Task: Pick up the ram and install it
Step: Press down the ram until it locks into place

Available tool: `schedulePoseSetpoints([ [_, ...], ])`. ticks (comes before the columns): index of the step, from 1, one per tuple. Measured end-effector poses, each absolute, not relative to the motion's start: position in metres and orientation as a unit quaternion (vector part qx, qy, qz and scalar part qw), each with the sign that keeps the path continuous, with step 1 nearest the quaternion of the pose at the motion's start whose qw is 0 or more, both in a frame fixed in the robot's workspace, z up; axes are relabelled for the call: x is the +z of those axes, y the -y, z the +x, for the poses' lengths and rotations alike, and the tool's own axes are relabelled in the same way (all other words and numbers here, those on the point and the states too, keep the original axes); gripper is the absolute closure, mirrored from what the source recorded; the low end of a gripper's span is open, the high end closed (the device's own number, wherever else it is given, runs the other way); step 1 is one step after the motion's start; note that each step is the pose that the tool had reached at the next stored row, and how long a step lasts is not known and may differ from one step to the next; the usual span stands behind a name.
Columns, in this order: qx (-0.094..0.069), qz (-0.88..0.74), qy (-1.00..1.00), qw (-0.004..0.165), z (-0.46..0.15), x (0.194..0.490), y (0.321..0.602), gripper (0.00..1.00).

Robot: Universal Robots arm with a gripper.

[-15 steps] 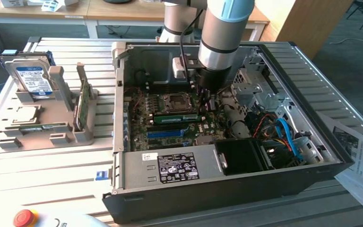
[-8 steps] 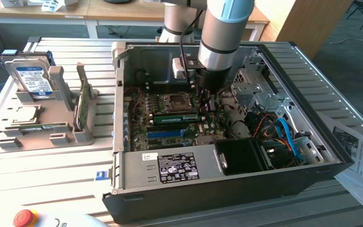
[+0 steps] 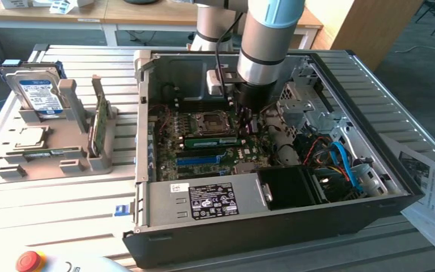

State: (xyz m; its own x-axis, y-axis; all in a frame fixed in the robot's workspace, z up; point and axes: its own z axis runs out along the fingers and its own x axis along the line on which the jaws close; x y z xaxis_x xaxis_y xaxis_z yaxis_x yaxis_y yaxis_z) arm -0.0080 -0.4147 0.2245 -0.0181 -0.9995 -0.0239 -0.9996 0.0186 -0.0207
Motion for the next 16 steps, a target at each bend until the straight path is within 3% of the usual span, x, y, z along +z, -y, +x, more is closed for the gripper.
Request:
schedulePoseSetpoints([
  [16, 0.001, -0.700, -0.713, 0.016, -0.0080, 0.2224, 0.4148, 0.90],
])
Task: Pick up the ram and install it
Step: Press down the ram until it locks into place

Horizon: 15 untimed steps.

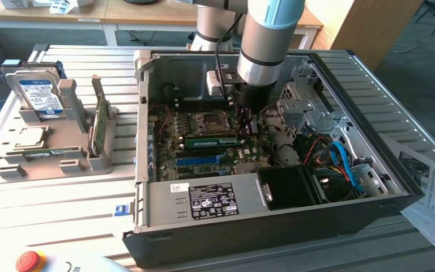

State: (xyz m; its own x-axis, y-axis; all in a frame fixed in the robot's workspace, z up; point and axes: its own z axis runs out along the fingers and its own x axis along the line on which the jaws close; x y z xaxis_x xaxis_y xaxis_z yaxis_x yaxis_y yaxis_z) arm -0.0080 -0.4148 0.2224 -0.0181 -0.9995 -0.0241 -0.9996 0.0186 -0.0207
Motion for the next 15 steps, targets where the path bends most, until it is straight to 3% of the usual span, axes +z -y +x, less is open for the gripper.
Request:
schedulePoseSetpoints([
  [15, 0.002, -0.700, -0.714, 0.015, -0.008, 0.244, 0.415, 0.90],
])
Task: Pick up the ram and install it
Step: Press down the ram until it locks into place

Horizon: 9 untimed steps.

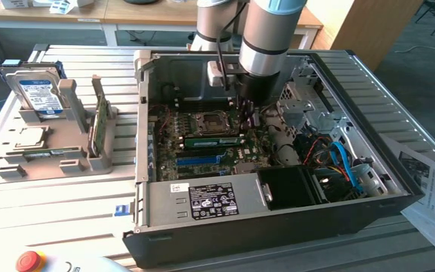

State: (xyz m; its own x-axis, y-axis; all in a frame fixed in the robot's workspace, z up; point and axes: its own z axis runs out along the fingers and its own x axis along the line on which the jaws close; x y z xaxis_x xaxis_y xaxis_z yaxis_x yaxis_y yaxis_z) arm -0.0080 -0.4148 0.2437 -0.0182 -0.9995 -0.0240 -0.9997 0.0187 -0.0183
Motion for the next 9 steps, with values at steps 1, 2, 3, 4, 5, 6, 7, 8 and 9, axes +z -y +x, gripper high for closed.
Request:
schedulePoseSetpoints([
  [1, 0.002, -0.700, -0.714, 0.015, -0.0080, 0.2459, 0.4148, 0.90],
  [2, 0.002, -0.700, -0.714, 0.015, -0.0080, 0.2479, 0.4148, 0.90],
  [3, 0.002, -0.701, -0.713, 0.015, -0.0080, 0.2496, 0.4148, 0.90],
  [4, 0.002, -0.700, -0.713, 0.015, -0.0080, 0.2499, 0.4147, 0.90],
  [5, 0.002, -0.700, -0.713, 0.015, -0.0080, 0.2499, 0.4147, 0.90],
  [6, 0.002, -0.700, -0.714, 0.015, -0.0080, 0.2499, 0.4147, 0.90],
  [7, 0.002, -0.700, -0.714, 0.015, -0.0080, 0.2499, 0.4147, 0.90],
  [8, 0.002, -0.701, -0.713, 0.015, -0.0080, 0.2499, 0.4147, 0.90],
  [9, 0.002, -0.700, -0.713, 0.015, -0.0080, 0.2499, 0.4147, 0.90],
])
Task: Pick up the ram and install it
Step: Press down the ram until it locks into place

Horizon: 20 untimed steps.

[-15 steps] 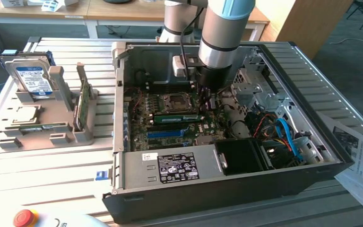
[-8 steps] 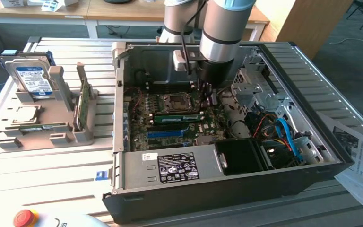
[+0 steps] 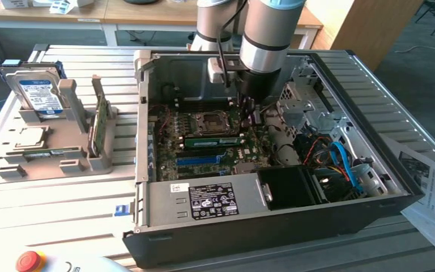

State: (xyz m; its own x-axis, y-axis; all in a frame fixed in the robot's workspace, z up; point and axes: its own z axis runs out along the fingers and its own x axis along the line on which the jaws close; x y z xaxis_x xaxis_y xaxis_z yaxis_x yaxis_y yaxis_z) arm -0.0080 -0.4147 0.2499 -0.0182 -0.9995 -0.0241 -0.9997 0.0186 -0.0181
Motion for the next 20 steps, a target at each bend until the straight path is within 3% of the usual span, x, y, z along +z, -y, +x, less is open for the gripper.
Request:
schedulePoseSetpoints([
  [20, -0.001, -0.701, -0.713, 0.013, -0.056, 0.250, 0.408, 0.90],
])
